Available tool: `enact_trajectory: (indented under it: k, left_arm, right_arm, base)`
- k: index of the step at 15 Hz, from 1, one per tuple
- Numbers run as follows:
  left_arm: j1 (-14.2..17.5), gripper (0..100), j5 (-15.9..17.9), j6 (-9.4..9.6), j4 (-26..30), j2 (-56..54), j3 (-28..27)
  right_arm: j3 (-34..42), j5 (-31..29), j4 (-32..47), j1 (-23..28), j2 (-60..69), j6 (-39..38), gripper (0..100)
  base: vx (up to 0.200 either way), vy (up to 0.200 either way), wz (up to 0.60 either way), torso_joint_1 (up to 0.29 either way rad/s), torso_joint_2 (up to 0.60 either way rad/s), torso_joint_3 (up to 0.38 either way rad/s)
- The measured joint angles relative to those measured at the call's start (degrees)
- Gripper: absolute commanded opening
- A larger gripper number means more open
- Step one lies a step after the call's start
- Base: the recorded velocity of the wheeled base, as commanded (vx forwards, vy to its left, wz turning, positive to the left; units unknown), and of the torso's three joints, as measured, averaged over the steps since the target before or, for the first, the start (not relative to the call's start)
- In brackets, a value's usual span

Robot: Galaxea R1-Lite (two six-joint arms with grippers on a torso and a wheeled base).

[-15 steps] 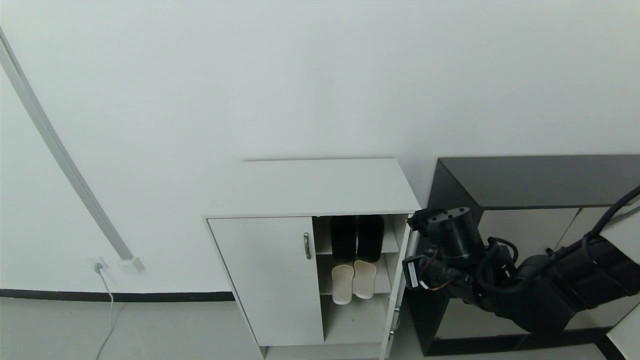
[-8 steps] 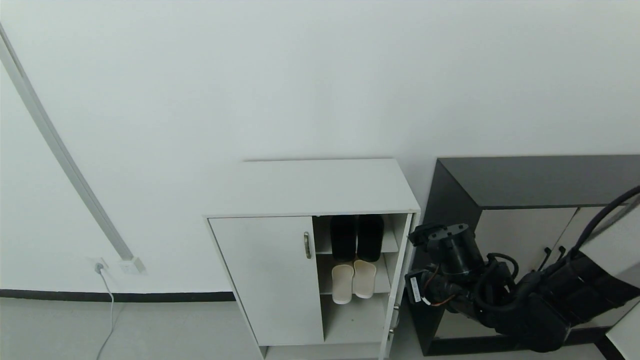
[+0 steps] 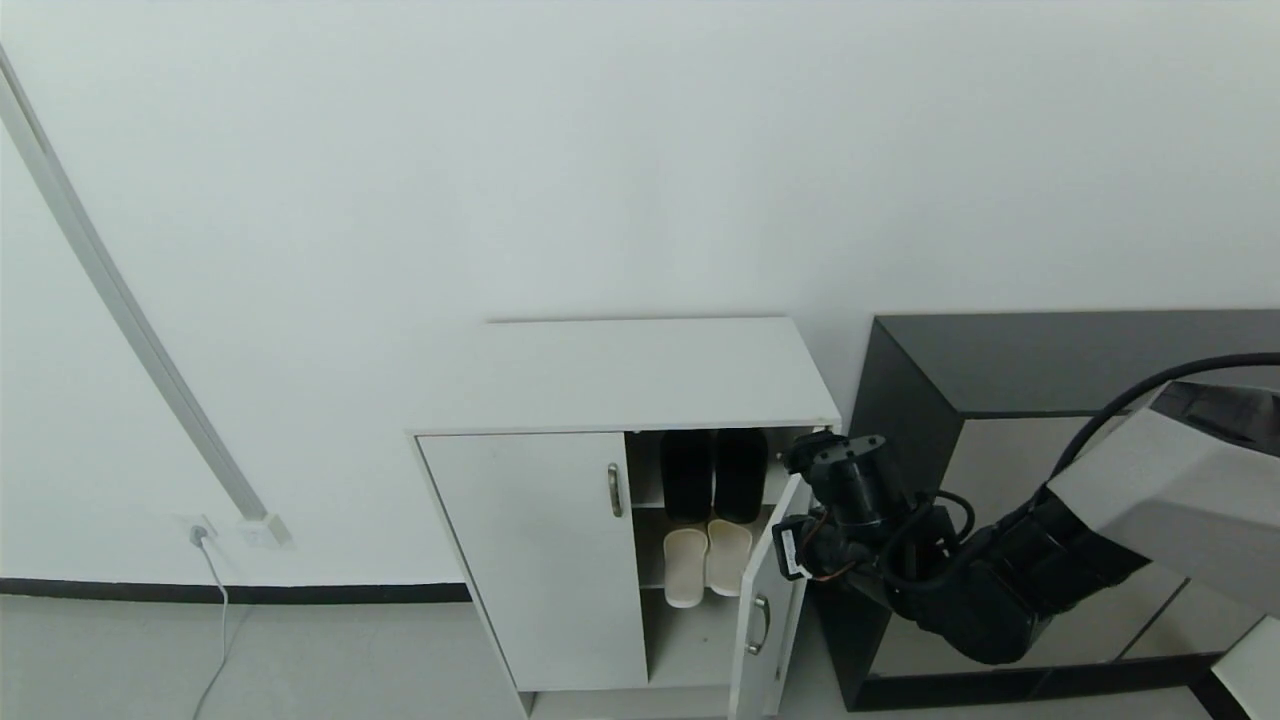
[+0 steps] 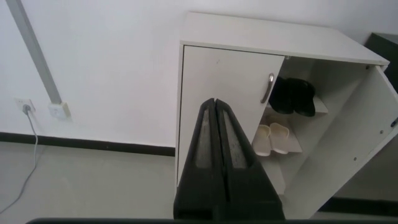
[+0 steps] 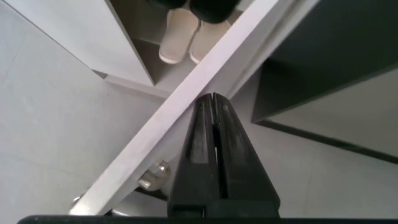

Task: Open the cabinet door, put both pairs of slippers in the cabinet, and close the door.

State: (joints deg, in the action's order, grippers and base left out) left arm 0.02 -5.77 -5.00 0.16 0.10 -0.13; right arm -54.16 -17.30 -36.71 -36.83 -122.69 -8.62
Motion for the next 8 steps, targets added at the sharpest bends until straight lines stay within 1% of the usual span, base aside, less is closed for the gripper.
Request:
enact_trajectory:
  k: [2, 4, 6, 8]
  left_arm:
    - [0.07, 0, 0.00, 0.02, 0.02, 0.00, 0.00]
    - [0.07, 0, -0.02, 0.05, 0.02, 0.00, 0.00]
    - [0.05, 0, -0.04, 0.07, 0.02, 0.00, 0.00]
    - [0.00, 0, -0.02, 0.10, 0.02, 0.00, 0.00]
  right_arm:
    - [-2.19, 0.09, -0.57, 0.23, -1.12, 1.65, 0]
    - [-4.00, 0.48, -3.34, 0.48, -2.71, 2.79, 0]
    - [-5.27, 2.85, -5.96, 0.72, -4.55, 3.51, 0]
    - [-7.11, 3.56, -6.21, 1.11, -6.30, 3.51, 0]
  base:
    - [0.000, 0.000, 0.00, 0.000, 0.00, 0.000]
    - [0.000, 0.000, 0.00, 0.000, 0.00, 0.000]
    - [0.000, 0.000, 0.00, 0.000, 0.00, 0.000]
    - [0.000, 0.000, 0.00, 0.000, 0.00, 0.000]
